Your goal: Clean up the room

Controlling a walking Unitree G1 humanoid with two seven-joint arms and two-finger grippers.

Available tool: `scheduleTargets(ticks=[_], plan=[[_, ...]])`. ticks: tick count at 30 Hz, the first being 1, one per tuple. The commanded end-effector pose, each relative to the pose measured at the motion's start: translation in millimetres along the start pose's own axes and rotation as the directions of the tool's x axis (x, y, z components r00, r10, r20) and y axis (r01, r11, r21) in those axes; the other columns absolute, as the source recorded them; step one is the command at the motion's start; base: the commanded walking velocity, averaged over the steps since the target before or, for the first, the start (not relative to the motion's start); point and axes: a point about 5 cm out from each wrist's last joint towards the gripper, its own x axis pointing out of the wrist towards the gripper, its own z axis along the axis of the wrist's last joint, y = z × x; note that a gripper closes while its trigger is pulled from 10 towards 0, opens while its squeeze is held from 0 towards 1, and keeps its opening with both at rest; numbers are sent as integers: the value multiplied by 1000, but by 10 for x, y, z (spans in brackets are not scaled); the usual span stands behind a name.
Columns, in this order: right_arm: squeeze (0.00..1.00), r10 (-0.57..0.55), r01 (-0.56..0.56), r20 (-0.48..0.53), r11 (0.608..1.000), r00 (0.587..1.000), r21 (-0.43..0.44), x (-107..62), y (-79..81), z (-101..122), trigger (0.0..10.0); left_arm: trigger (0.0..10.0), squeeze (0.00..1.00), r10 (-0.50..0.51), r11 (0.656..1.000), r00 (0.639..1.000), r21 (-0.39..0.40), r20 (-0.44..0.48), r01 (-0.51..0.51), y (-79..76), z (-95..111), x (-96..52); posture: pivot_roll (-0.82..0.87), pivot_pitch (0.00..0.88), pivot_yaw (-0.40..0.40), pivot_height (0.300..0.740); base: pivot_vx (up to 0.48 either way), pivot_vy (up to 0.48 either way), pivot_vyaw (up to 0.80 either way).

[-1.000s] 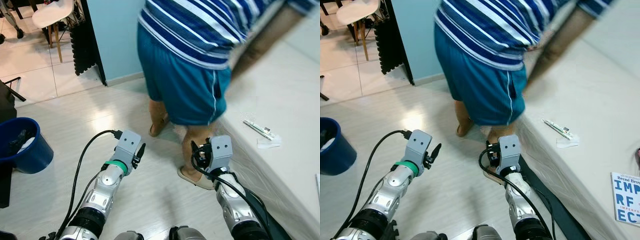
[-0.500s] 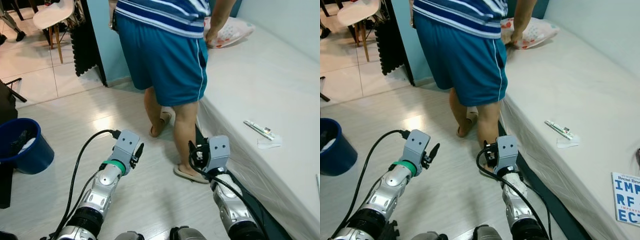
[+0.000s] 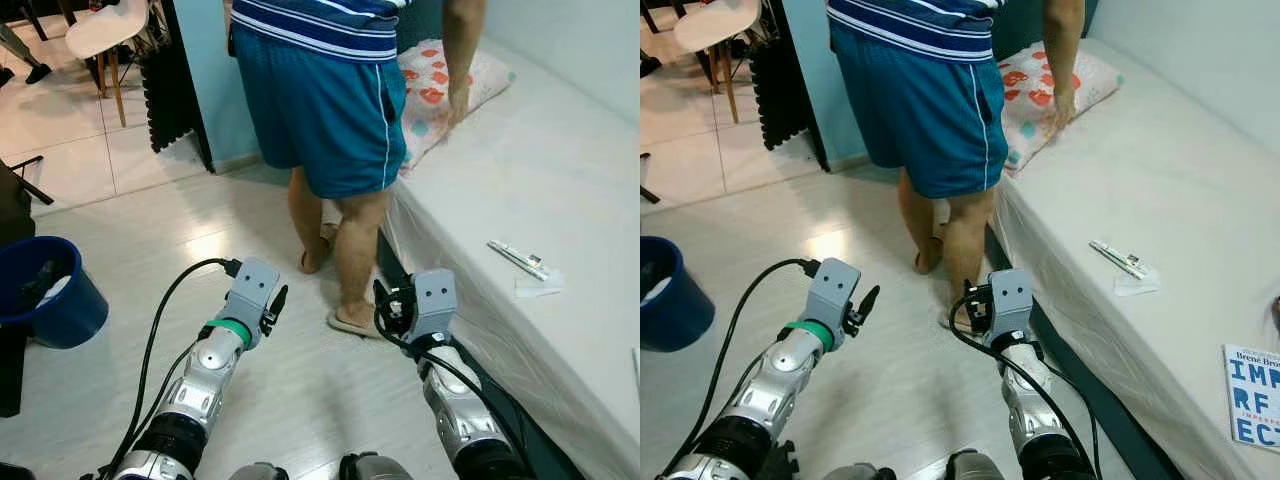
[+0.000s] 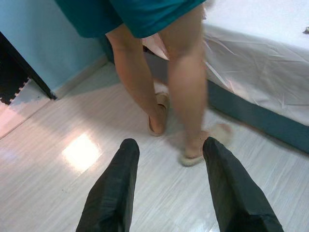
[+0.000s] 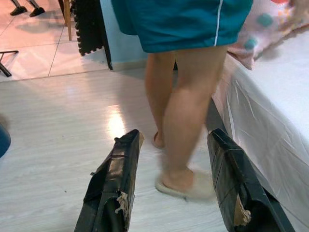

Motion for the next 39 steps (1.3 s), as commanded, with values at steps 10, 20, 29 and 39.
scheduleTargets(ticks=[10,20,29,39], plan=[[0,10,-10,13,1000,1000,14,-18,20,-8,10000,10000,0,0,1000,1000,-10,-20,0,-10,-44,-4,-64,10,48,740,0,0,0],[0,-1,1,18,1000,1000,8,-9,20,5,10000,10000,0,7,1000,1000,-24,-28,-7,20,-58,-20,-64,16,52,740,0,0,0],[0,-30,30,35,999,999,-24,25,0,59,10000,10000,0,13,998,999,-63,-33,-15,51,-71,-33,-57,17,46,740,0,0,0],[0,-22,23,40,999,999,-22,38,17,72,10000,10000,0,8,999,1000,-43,-18,-8,5,-32,-20,-55,20,43,740,0,0,0]])
